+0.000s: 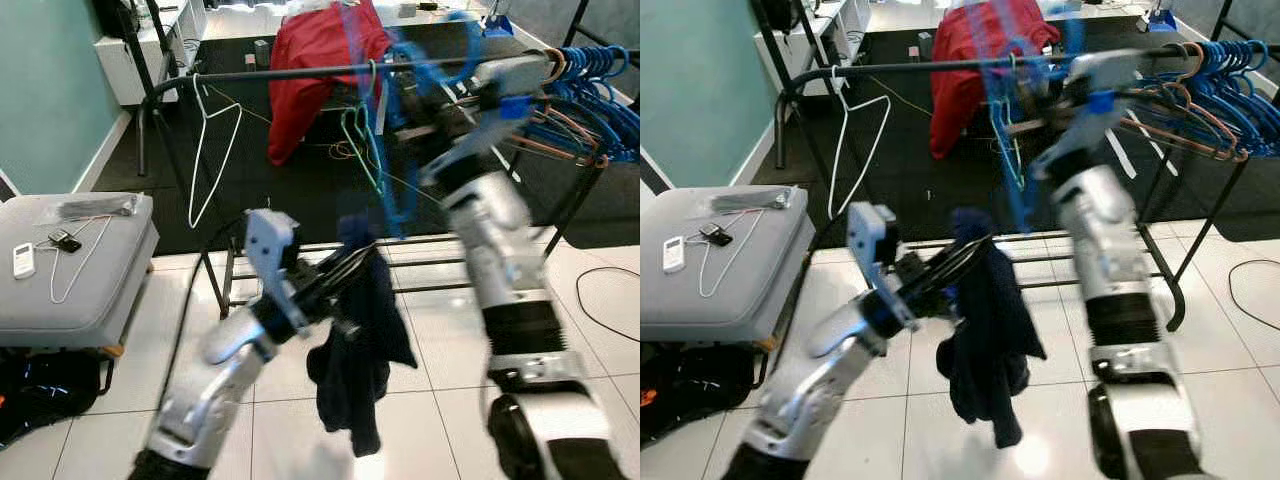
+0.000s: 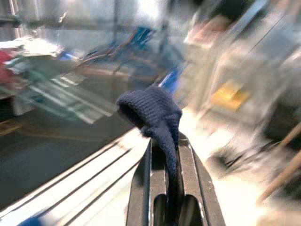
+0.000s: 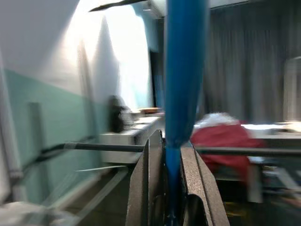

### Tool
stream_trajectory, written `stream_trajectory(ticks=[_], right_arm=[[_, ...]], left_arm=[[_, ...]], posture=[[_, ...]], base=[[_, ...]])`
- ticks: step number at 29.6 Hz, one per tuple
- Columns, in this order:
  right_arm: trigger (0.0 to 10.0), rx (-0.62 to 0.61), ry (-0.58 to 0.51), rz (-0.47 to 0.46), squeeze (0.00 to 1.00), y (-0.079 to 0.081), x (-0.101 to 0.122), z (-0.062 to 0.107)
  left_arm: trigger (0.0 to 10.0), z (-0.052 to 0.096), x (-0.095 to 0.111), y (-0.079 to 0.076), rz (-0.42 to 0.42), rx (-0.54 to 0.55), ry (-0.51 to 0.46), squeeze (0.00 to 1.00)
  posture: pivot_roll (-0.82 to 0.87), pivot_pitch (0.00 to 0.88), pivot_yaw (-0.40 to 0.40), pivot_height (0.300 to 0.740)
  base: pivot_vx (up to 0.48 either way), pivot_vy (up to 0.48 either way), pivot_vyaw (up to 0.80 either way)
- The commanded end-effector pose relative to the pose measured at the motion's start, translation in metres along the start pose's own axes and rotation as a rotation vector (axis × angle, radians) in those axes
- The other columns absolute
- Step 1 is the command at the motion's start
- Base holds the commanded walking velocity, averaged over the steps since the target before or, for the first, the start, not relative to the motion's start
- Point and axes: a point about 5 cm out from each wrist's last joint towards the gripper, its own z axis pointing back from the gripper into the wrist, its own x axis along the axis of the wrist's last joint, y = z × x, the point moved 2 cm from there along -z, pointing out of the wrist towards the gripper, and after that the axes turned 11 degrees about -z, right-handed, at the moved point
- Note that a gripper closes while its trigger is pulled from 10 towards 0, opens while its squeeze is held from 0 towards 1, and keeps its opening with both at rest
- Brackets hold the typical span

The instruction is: Hang hanger

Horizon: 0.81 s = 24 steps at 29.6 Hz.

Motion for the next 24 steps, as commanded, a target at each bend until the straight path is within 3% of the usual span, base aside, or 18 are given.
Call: stream_trajectory(ticks=[1, 4, 5, 6, 8, 9, 10, 11, 13, 15, 18, 19, 21, 22, 24], right_arm=[[0.0, -0.013, 0.031, -0.007, 0.0, -0.005, -0.009, 0.008], [0.0, -0.013, 0.031, -0.007, 0.0, -0.005, -0.009, 0.008], [0.0, -0.007, 0.072, -0.023, 0.0, -0.005, -0.018, 0.013], [10.0, 0.027, 0.212, -0.065, 0.0, 0.005, -0.044, 0.022], [10.0, 0.027, 0.212, -0.065, 0.0, 0.005, -0.044, 0.022], [10.0, 0.099, 0.336, -0.071, 0.0, 0.019, -0.068, 0.034], [10.0, 0.099, 0.336, -0.071, 0.0, 0.019, -0.068, 0.034], [10.0, 0.175, 0.452, -0.065, 0.0, 0.034, -0.095, 0.053], [10.0, 0.175, 0.452, -0.065, 0.0, 0.034, -0.095, 0.053], [10.0, 0.209, 0.585, -0.029, 0.0, 0.037, -0.13, 0.085], [10.0, 0.194, 0.634, -0.008, 0.0, 0.031, -0.14, 0.098], [10.0, 0.182, 0.678, -0.001, 0.0, 0.024, -0.145, 0.114], [10.0, 0.182, 0.678, -0.001, 0.0, 0.024, -0.145, 0.114], [10.0, 0.173, 0.723, -0.044, 0.0, 0.028, -0.148, 0.141], [10.0, 0.173, 0.723, -0.044, 0.0, 0.028, -0.148, 0.141]], left_arm=[[0.0, 0.013, -0.011, 0.025, -0.068, 0.116, 0.084, 0.0], [0.0, 0.013, -0.011, 0.025, -0.068, 0.116, 0.084, 0.0], [0.0, 0.019, -0.017, 0.041, -0.118, 0.195, 0.138, 0.0], [0.0, 0.026, -0.023, 0.058, -0.162, 0.321, 0.202, 0.0], [0.0, 0.026, -0.023, 0.058, -0.162, 0.321, 0.202, 0.0], [2.7, 0.032, -0.028, 0.069, -0.188, 0.426, 0.252, 0.0], [2.7, 0.032, -0.028, 0.069, -0.188, 0.426, 0.252, 0.0], [10.0, 0.038, -0.038, 0.078, -0.195, 0.527, 0.317, 0.0], [10.0, 0.038, -0.038, 0.078, -0.195, 0.527, 0.317, 0.0], [10.0, 0.051, -0.057, 0.083, -0.213, 0.622, 0.454, 0.0], [10.0, 0.061, -0.063, 0.083, -0.192, 0.682, 0.493, 0.0], [10.0, 0.074, -0.066, 0.076, -0.187, 0.722, 0.522, 0.0], [10.0, 0.074, -0.066, 0.076, -0.187, 0.722, 0.522, 0.0], [10.0, 0.095, -0.068, 0.058, -0.155, 0.751, 0.558, 0.0], [10.0, 0.095, -0.068, 0.058, -0.155, 0.751, 0.558, 0.0]], posture=[[-0.11, 0.106, 0.03, 0.74], [-0.11, 0.106, 0.03, 0.74], [-0.11, 0.106, 0.031, 0.74], [-0.11, 0.108, 0.032, 0.74], [-0.11, 0.108, 0.032, 0.74], [-0.1, 0.109, 0.029, 0.74], [-0.1, 0.109, 0.029, 0.74], [-0.1, 0.111, 0.027, 0.74], [-0.1, 0.111, 0.027, 0.74], [-0.09, 0.111, 0.022, 0.74], [-0.09, 0.11, 0.028, 0.74], [-0.07, 0.11, 0.03, 0.74], [-0.07, 0.11, 0.03, 0.74], [-0.07, 0.114, 0.027, 0.74], [-0.07, 0.114, 0.027, 0.74]], base=[[0.0, 0.0, 0.0], [0.0, 0.0, 0.0], [0.0, 0.0, 0.0], [0.0, 0.0, 0.0], [0.0, 0.0, 0.0], [0.0, 0.0, 0.0], [0.0, 0.0, 0.0], [0.0, 0.0, 0.64], [0.0, 0.0, 0.64], [0.0, 0.0, 0.66], [0.0, 0.0, 0.68], [0.0, 0.0, 0.71], [0.0, 0.0, 0.71], [0.0, 0.0, 0.72], [0.0, 0.0, 0.72]])
